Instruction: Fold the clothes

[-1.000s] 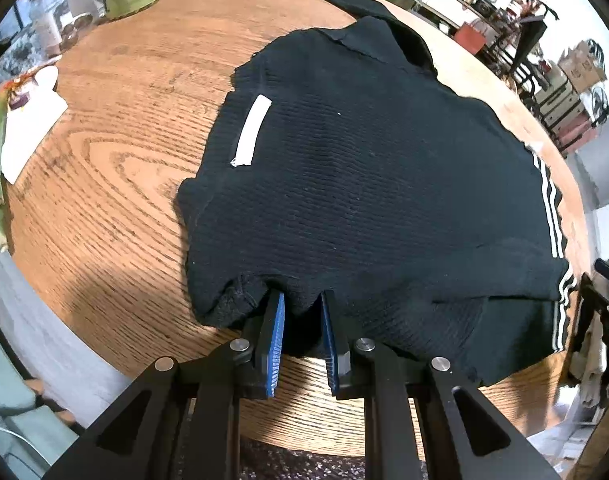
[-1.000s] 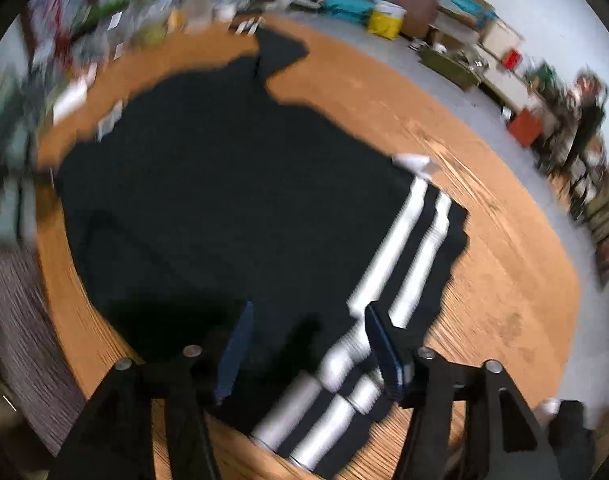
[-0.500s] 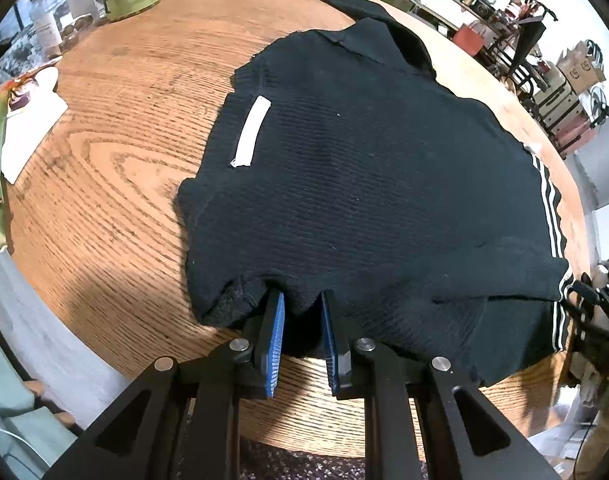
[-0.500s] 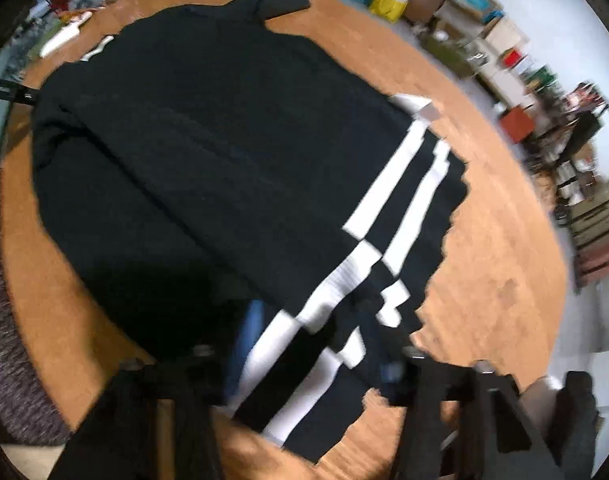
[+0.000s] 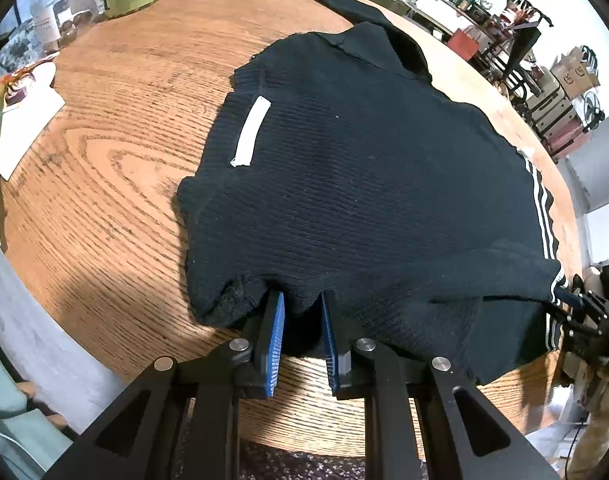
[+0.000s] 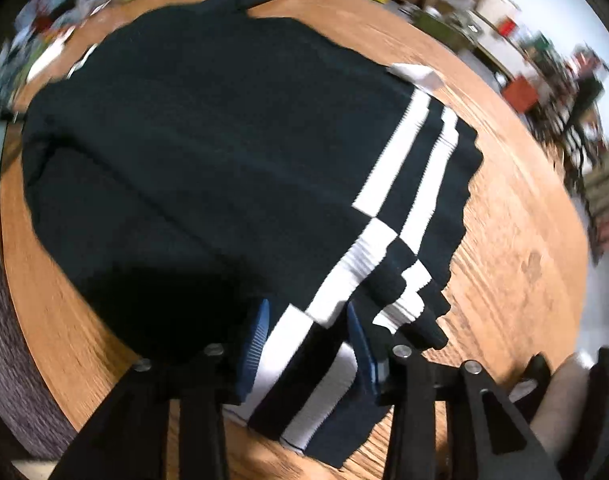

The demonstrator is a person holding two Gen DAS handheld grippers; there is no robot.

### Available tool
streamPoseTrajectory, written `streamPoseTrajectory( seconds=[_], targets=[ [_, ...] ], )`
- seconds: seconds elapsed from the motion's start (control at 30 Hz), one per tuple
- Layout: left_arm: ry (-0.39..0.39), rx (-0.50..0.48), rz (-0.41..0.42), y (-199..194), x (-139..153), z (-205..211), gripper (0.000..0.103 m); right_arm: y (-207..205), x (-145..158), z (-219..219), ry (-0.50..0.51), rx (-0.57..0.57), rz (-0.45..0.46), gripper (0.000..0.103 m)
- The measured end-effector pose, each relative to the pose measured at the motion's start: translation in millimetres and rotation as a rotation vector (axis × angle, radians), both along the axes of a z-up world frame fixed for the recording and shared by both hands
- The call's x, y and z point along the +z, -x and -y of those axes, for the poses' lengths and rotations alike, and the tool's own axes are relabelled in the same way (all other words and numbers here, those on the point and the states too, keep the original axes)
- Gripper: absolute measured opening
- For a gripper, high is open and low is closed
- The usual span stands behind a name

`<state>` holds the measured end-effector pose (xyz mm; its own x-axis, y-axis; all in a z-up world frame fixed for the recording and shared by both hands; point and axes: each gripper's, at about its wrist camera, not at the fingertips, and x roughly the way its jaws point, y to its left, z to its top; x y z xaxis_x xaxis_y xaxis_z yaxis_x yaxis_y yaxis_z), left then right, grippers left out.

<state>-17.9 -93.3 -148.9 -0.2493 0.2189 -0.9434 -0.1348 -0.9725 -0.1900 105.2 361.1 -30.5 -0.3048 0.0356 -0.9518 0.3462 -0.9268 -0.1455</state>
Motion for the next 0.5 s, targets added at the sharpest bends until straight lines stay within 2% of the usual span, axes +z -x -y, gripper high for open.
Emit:
streamPoseTrajectory(
  seconds=[0.03,0.07,0.1,0.13,0.17,0.23,0.37,0.5],
  targets=[
    [-0.002,0.0,0.0,-15.9,3.8,13.6,0.019,1.9,-0.5,-1.8,0.012,-0.014,0.003,0.037],
    [-0.001,-0.001,0.001,-14.6,5.4,14.4,0.019,2.3,0.1,-2.0,0.014,-0.026,0.005,0.032],
    [0.003,-0.001,0.004,-4.3,4.4,-2.9,0.019,1.7,1.2,-1.1,0.01,-0.036,0.007,0.024],
    [0.006,-0.002,0.006,3.4,3.7,-15.7,0.019,1.1,2.4,-0.2,0.006,-0.047,0.01,0.008],
    [0.01,-0.004,0.01,4.2,3.8,-16.7,0.019,0.5,3.6,0.7,0.002,-0.057,0.012,0.005],
    [0.014,-0.004,0.022,6.7,3.8,-18.4,0.019,-4.0,14.3,4.8,0.001,-0.051,-0.002,0.005],
    [-0.001,0.03,0.057,12.9,5.7,-18.7,0.019,-2.3,53.7,11.7,-0.017,-0.03,-0.091,0.005],
    [-0.03,0.056,0.001,14.7,21.7,-15.6,0.019,32.4,95.8,15.2,-0.065,-0.042,-0.21,0.004]
  ],
)
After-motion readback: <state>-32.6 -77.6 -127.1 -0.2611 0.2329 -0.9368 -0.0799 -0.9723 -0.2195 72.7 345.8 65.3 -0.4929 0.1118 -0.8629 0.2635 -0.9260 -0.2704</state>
